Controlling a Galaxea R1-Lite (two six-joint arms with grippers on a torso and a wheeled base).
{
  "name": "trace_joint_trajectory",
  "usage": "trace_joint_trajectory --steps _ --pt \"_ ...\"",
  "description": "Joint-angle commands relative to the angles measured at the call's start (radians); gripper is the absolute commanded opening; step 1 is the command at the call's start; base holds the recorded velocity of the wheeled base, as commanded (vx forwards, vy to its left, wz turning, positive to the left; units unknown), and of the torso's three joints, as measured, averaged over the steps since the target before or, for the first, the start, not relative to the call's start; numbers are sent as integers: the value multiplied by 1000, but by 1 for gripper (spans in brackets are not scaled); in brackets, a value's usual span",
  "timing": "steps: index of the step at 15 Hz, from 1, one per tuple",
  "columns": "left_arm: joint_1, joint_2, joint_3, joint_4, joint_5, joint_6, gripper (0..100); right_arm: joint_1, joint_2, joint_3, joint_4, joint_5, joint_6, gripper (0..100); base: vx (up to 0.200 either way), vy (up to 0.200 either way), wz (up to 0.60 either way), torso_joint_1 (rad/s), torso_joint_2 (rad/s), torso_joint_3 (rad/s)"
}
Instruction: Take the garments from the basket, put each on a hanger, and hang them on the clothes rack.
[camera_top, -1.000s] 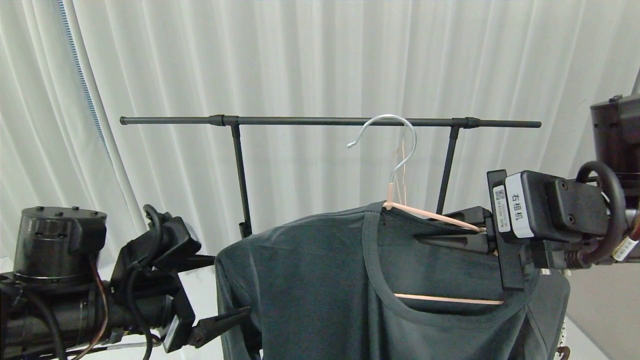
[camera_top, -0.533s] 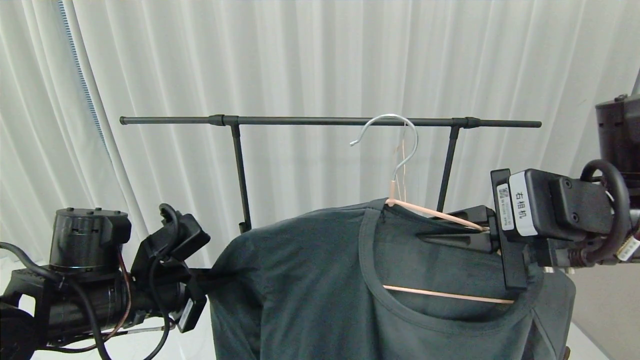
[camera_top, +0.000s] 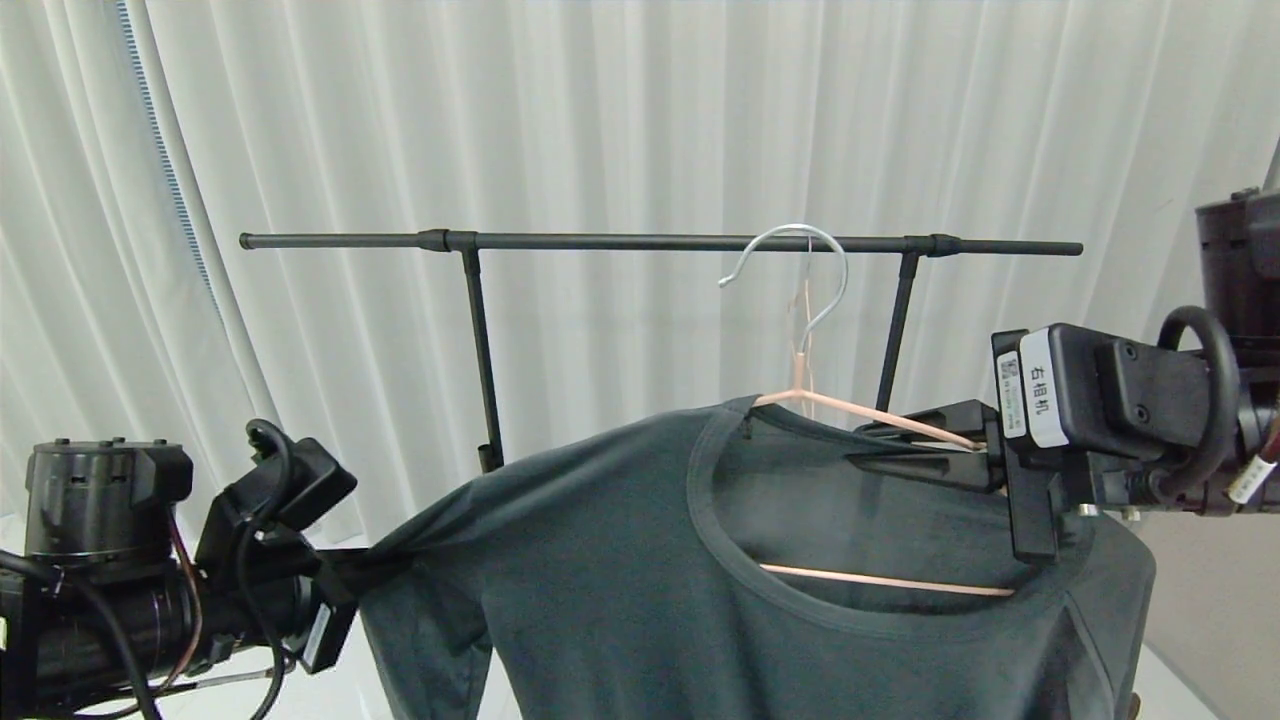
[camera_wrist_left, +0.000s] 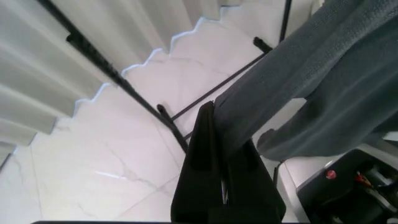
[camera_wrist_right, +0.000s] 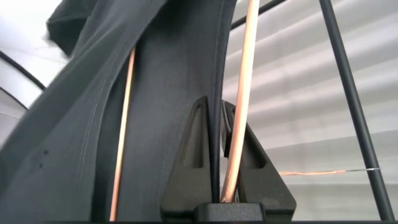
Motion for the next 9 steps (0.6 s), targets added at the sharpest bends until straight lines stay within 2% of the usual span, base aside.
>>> trace_joint_trajectory --steps 1,2,3,7,9 --pt "15 -4 1 0 2 2 0 0 -1 -3 -1 -1 0 0 0 0 0 0 0 0" --pt "13 -18 1 0 2 2 0 0 1 -3 -17 -2 0 0 0 0 0 0 0 0" --pt "9 -30 1 0 2 2 100 0 4 -1 -33 -4 0 0 0 0 0 0 0 0" --pt "-4 -101 2 0 -3 -9 100 -54 5 -3 -43 -59 6 0 0 0 0 0 0 0" --pt "-4 -150 4 0 -3 -35 100 -138 -1 -3 -37 -80 8 0 0 0 0 0 0 0"
